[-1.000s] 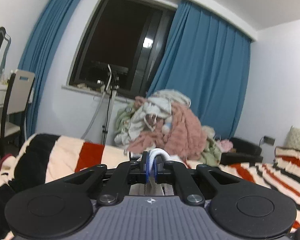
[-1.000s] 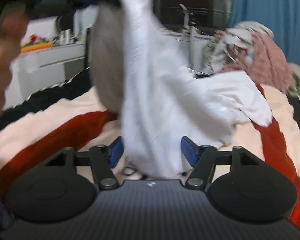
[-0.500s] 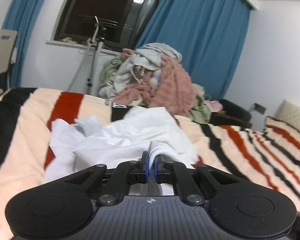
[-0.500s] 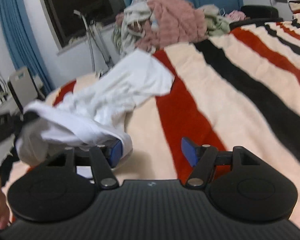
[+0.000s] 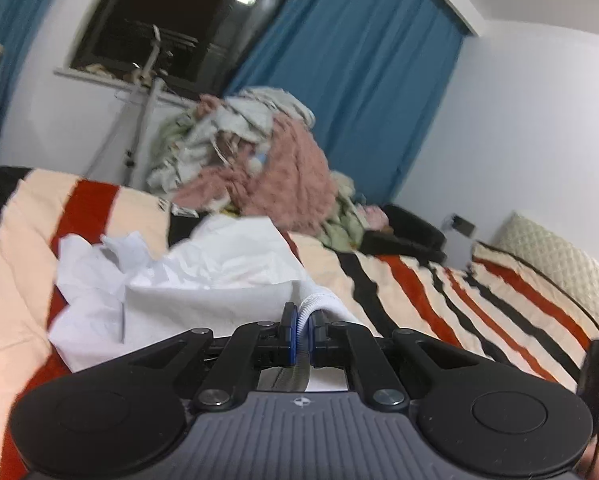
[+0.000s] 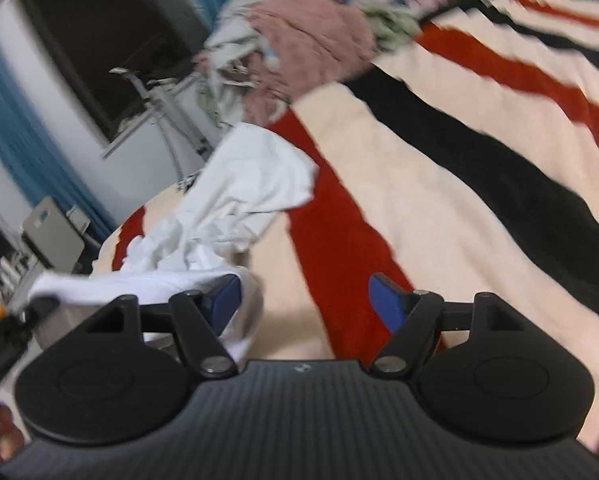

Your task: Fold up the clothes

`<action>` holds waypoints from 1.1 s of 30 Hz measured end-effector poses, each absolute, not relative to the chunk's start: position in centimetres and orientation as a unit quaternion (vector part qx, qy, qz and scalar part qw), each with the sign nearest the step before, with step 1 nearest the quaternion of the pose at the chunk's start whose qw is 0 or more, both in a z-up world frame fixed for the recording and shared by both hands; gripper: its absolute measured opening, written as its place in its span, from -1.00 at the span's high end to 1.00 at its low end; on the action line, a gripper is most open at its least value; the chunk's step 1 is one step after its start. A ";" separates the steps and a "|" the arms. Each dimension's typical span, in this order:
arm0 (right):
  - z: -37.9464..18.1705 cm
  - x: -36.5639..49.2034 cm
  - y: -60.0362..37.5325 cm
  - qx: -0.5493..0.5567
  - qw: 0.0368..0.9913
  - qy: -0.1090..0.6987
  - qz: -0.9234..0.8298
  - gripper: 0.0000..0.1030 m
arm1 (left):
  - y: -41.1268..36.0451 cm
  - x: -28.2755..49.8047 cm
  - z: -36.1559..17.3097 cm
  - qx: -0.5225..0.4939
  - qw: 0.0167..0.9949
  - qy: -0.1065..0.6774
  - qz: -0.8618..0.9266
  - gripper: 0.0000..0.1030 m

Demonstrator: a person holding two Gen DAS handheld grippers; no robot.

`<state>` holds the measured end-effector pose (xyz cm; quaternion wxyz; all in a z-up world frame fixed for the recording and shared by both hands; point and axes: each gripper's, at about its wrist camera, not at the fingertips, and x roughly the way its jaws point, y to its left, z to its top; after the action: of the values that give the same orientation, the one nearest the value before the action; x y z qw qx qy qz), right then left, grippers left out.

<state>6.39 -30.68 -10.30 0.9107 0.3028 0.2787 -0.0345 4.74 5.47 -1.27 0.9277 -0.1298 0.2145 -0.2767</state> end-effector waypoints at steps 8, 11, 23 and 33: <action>-7.9 4.4 -29.2 0.238 0.948 0.212 -0.020 -0.44 | 4.7 4.5 -1.9 -0.115 0.922 0.223 -0.294 0.89; -7.2 4.3 -27.4 0.202 0.961 0.188 0.022 -0.44 | 4.8 4.6 -1.9 -0.120 0.923 0.221 -0.290 0.89; -8.9 6.5 -17.9 0.032 0.986 0.166 0.013 -0.39 | 3.7 3.9 -1.9 -0.103 0.929 0.212 -0.285 0.89; -10.2 6.1 -28.9 0.298 0.925 0.227 -0.066 -0.51 | 1.4 1.8 -2.2 -0.058 0.926 0.193 -0.318 0.91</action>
<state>6.11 -28.91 -10.20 0.9250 0.2976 0.2268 -0.0658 1.79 1.36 -2.20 0.9264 -0.0582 0.1932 -0.3180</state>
